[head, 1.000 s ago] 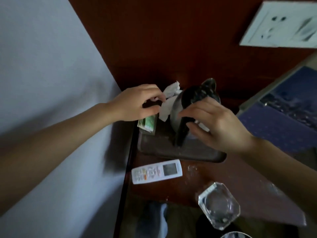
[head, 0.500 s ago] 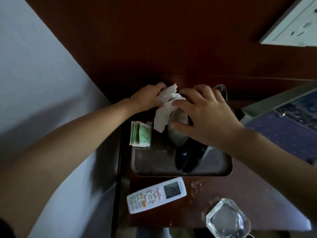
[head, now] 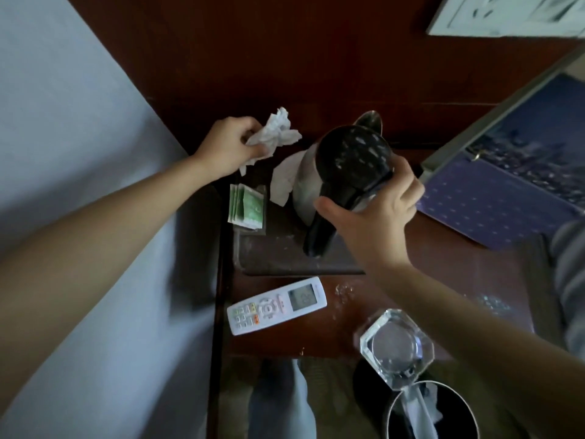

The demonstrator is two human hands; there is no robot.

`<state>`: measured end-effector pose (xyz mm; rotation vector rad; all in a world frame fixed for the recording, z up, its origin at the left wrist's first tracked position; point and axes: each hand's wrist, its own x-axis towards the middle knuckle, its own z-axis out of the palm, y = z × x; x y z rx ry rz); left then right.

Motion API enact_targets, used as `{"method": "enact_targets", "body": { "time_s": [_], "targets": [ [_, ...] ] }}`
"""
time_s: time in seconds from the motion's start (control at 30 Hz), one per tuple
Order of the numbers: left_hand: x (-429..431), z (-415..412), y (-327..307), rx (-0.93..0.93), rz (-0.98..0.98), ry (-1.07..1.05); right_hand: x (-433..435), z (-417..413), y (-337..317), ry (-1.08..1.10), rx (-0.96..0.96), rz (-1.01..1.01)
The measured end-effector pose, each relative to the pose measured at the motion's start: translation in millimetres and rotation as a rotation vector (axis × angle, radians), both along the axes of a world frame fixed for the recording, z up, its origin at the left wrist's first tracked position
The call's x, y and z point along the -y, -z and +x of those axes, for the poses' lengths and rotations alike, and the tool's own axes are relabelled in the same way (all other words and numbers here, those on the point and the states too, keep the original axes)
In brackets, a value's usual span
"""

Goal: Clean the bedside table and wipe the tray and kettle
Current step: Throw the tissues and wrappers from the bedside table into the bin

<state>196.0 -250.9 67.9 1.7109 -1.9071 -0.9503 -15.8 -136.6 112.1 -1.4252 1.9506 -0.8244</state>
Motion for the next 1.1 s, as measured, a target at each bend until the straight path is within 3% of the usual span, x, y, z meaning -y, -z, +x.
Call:
{"method": "enact_targets", "body": {
  "time_s": [0.17,0.43,0.57,0.67,0.77,0.83,0.9,1.0,1.1],
  "targets": [
    [-24.3,-0.1,-4.8,0.016,-0.005,0.002,1.0,-8.8,5.4,-0.106,0.018,0.008],
    [-44.5,-6.9,-8.8,0.007,0.008,0.008,28.3,-92.4,-6.9,-0.454,-0.013,0.009],
    [-48.4,-7.4,-8.4,0.015,0.016,-0.01,34.8,-112.4,-9.1,-0.434,-0.092,0.003],
    [-46.5,0.0,-8.4,0.025,0.028,-0.033,21.1,-101.4,-10.8,-0.44,-0.328,-0.253],
    [-40.8,14.5,-11.4,0.043,0.064,-0.027,6.9,-59.0,2.6,-0.672,-0.399,-0.554],
    [-36.9,26.1,-12.7,0.047,0.094,-0.034,4.1,-19.1,21.9,-0.843,-0.323,-0.477],
    [-34.7,37.3,-10.6,0.005,0.125,-0.05,12.4,15.8,46.7,-0.886,-0.178,-0.251],
    [-31.9,47.8,-2.4,-0.06,0.13,-0.076,49.6,49.5,89.0,-0.731,-0.053,-0.101],
    [-29.8,51.2,9.5,-0.086,0.106,-0.087,85.1,63.4,121.0,-0.536,-0.135,0.037]
  ]
}}
